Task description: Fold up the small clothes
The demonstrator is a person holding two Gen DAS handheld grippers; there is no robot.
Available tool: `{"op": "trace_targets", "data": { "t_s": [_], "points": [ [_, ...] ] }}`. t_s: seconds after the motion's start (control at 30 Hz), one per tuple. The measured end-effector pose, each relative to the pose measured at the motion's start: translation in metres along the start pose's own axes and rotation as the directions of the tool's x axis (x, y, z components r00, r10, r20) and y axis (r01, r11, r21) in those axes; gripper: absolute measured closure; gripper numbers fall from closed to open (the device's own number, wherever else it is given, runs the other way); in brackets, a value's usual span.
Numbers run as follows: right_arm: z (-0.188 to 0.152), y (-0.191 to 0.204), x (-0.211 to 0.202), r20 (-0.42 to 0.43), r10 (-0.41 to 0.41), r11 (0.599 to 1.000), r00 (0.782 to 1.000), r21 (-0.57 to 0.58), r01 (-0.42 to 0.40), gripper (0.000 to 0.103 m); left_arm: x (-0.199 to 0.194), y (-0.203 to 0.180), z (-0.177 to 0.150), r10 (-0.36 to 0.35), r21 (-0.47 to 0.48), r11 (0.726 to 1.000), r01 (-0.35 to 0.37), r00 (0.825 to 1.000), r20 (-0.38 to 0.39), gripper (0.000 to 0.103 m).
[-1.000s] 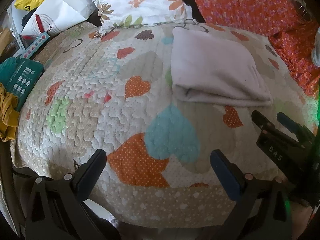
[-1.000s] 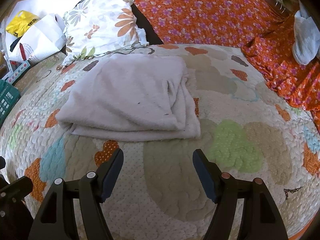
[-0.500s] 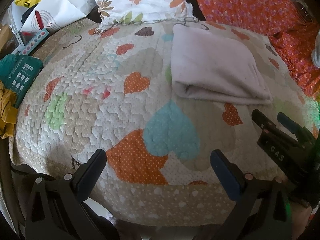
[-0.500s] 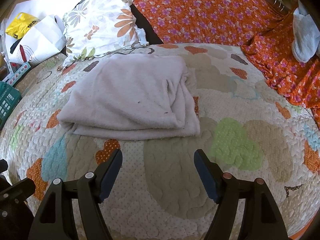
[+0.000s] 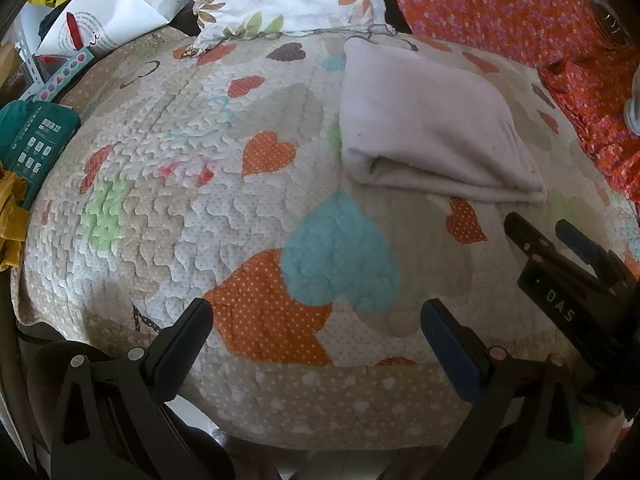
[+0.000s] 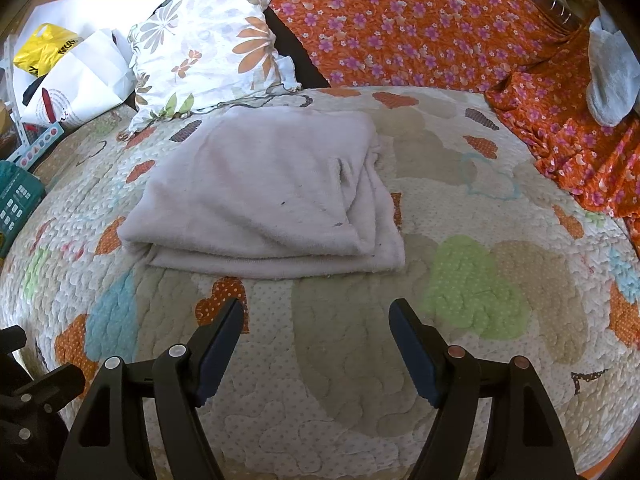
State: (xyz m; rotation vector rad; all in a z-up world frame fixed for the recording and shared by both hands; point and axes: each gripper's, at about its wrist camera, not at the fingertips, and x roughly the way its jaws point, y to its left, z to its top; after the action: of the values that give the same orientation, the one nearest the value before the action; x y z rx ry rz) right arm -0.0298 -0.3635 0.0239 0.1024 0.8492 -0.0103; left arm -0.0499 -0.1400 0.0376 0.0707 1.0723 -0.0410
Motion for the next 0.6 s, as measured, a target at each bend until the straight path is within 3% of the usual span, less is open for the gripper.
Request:
{"op": "trace_targets", "data": {
  "t_s": [0.6],
  "points": [
    [-0.001,0.003,0.001,-0.004,0.008,1.000,1.000,-0.009,-0.008,0.020,0.013,0.002,-0.002,-0.024,-0.012,1.000,0.023,0.999,-0.042,0.000]
  ]
}}
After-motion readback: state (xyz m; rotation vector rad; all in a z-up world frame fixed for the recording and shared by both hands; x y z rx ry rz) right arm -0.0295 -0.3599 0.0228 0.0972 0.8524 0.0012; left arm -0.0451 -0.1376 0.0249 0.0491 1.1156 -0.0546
